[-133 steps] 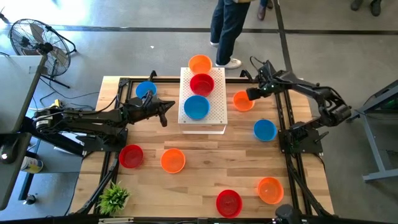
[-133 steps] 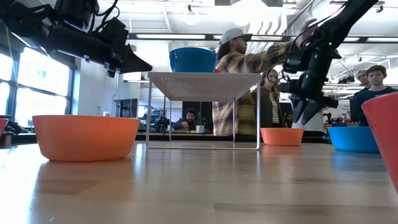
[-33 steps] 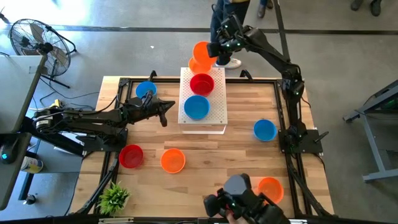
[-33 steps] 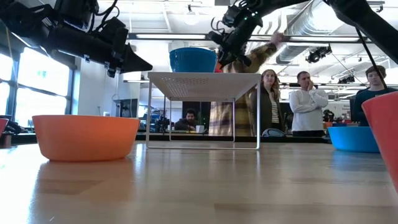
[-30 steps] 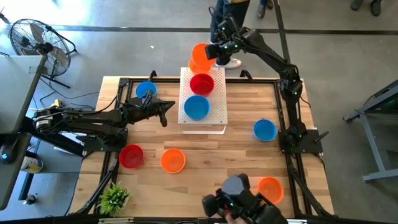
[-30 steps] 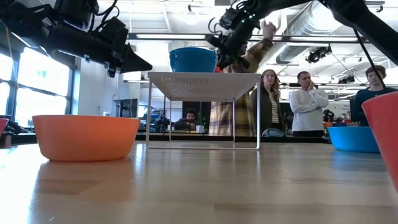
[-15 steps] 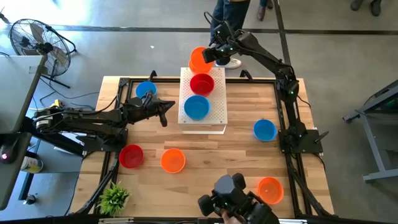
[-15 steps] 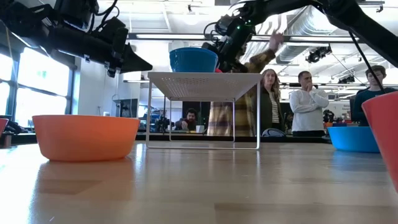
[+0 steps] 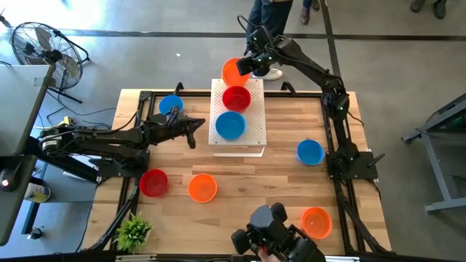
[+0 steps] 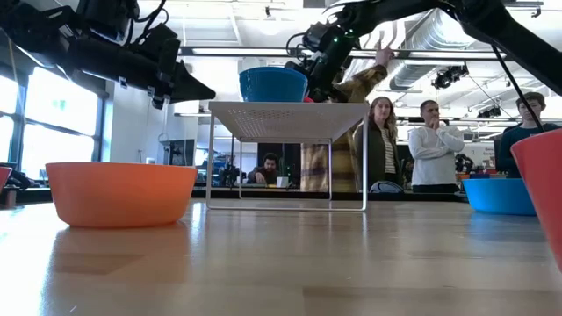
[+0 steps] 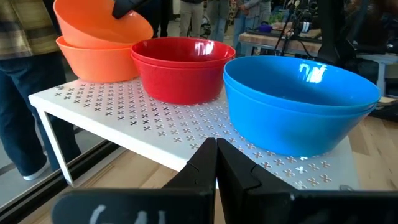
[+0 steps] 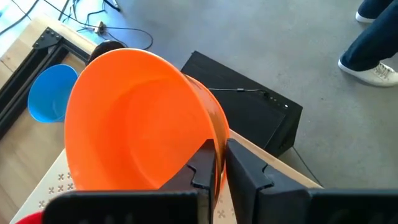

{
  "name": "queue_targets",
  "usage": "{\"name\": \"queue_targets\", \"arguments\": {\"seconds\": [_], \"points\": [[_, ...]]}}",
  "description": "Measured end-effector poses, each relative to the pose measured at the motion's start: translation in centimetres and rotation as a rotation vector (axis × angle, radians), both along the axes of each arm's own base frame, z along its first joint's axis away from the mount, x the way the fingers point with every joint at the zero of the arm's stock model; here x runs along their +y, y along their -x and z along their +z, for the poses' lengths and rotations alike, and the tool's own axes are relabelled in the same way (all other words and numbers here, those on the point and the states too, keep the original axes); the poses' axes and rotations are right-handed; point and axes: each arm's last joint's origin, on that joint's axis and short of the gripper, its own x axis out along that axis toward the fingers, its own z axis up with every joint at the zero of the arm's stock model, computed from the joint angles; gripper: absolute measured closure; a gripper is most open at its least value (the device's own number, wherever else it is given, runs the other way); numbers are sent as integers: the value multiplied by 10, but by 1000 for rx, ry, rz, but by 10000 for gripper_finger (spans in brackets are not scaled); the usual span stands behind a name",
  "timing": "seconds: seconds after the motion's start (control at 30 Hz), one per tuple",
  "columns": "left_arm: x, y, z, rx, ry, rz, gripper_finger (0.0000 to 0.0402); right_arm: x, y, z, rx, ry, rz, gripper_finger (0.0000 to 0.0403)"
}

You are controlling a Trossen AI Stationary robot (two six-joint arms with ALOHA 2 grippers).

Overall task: Pick & Place Mini bowls
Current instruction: Stack the orange bowl on top of the other orange bowl on the shelf

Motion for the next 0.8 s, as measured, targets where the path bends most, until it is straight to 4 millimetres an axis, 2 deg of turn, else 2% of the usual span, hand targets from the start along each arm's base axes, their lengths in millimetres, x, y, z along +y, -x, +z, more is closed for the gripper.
{"name": "queue_targets", "arguments": {"seconds": [0.37,0.67,0.8], "points": [[0,0,0,0,0,0,402,2,-1,0,-14,-15,33,375],[0,0,0,0,0,1,402,5,-4,0,-9,-7,54,311],[0,0,0,0,0,-3,402,5,-4,0,-11,-10,57,301]]}}
